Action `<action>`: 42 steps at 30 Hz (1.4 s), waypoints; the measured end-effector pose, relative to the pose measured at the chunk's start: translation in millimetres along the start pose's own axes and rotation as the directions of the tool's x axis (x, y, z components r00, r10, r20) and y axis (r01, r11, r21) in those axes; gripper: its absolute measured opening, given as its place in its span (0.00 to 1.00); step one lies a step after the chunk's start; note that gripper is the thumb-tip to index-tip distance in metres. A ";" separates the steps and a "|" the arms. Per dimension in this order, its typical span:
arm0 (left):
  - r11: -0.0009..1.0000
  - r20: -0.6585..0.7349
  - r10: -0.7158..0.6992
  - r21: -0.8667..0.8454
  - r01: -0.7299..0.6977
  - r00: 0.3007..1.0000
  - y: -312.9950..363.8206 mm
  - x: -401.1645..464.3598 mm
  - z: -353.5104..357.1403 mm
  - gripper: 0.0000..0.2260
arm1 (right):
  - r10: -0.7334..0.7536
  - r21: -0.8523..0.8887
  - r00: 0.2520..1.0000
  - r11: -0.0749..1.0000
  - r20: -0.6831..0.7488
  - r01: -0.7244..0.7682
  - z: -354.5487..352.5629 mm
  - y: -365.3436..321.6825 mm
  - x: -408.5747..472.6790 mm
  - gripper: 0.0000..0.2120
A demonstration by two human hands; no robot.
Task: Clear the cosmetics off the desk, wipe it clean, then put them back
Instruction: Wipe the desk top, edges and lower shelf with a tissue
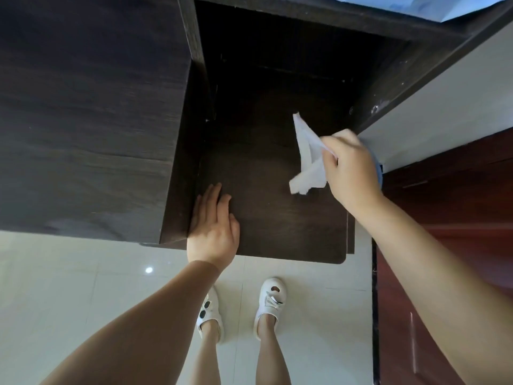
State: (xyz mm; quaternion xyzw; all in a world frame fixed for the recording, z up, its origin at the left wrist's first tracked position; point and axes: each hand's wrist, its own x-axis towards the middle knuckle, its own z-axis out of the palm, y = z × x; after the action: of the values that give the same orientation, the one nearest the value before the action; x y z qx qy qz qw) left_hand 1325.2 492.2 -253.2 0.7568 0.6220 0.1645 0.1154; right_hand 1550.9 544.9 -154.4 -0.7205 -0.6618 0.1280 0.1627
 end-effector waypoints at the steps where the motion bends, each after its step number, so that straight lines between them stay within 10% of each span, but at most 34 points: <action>1: 1.000 -0.002 0.000 -0.001 0.000 1.000 0.1 0.2 -0.1 0.16 | -0.045 -0.002 0.999 0.999 0.013 0.045 -3.6 -3.2 -2.6 0.12; 4: 1.000 -0.012 0.005 -0.004 -0.005 1.000 -0.7 0.2 0.5 0.16 | -0.042 0.127 0.968 0.992 0.248 0.011 5.9 -10.2 -17.3 0.14; 8: 1.000 -0.015 0.004 0.000 -0.004 1.000 -0.6 0.0 0.9 0.16 | 0.297 0.250 0.842 0.863 0.450 -0.438 19.8 -3.0 -15.8 0.23; 12: 1.000 -0.026 0.010 -0.006 -0.010 1.000 -0.1 1.2 1.5 0.16 | 0.004 -0.161 0.983 0.987 0.182 0.026 28.2 -4.9 -20.6 0.27; 18: 1.000 -0.027 0.021 -0.016 -0.021 0.999 -0.6 1.1 0.4 0.15 | -0.237 -0.224 0.820 0.889 0.521 0.399 81.0 3.0 -44.6 0.30; 26: 1.000 -0.024 0.025 -0.014 -0.025 0.999 -1.1 1.4 1.6 0.16 | 0.167 -0.275 0.946 0.957 0.277 -0.089 85.2 26.8 75.0 0.27; 36: 0.999 0.033 0.019 -0.044 -0.017 0.999 -2.8 0.6 0.5 0.16 | -0.305 -0.127 0.891 0.923 0.335 0.364 95.7 1.0 -105.1 0.28; 42: 0.995 0.132 -0.023 -0.091 0.035 0.991 -1.2 3.0 -8.1 0.16 | 0.055 -0.045 0.970 0.998 0.238 -0.046 66.9 41.6 -109.6 0.33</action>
State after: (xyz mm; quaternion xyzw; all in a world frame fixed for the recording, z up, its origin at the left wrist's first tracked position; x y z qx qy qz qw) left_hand 1321.5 495.2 -245.9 0.7507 0.6156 0.1417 0.1934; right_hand 1552.1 437.2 -235.8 -0.7195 -0.6604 0.2048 0.0644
